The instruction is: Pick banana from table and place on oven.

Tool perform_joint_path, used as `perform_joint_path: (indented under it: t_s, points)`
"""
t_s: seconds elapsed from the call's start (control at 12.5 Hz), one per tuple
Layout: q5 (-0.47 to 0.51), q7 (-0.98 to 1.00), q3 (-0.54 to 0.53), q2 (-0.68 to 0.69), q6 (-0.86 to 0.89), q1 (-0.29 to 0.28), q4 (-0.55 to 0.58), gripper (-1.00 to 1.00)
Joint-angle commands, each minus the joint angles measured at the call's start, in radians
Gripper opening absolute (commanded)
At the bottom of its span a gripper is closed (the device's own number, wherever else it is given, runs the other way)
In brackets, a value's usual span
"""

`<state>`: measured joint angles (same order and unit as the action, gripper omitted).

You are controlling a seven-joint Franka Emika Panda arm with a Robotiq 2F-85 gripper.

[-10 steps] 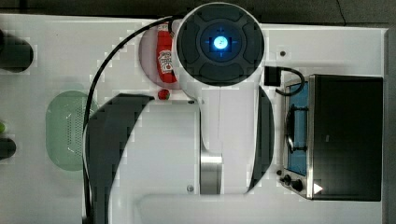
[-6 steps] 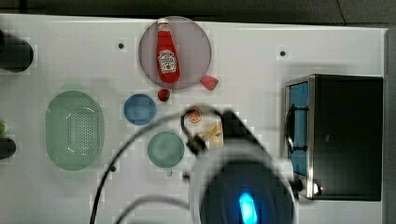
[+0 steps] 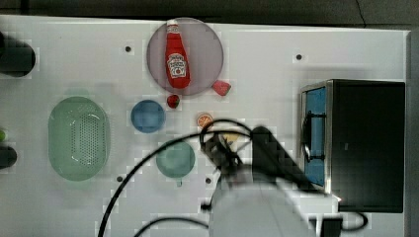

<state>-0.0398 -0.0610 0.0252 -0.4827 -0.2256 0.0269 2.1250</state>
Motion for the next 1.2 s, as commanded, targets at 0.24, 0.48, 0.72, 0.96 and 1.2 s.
perform_joint_path:
  t_s: [0.24, 0.48, 0.72, 0.96, 1.2]
  points:
    - [0.021, -0.037, -0.016, 0.197, -0.176, 0.001, 0.135, 1.0]
    - [0.021, -0.037, -0.016, 0.305, -0.364, 0.001, 0.204, 1.0]
    - [0.021, -0.037, -0.016, 0.424, -0.53, 0.001, 0.261, 1.0]
    - [0.021, -0.04, -0.016, 0.551, -0.649, 0.002, 0.294, 1.0]
    - [0.021, -0.042, -0.015, 0.658, -0.799, 0.002, 0.329, 1.0]
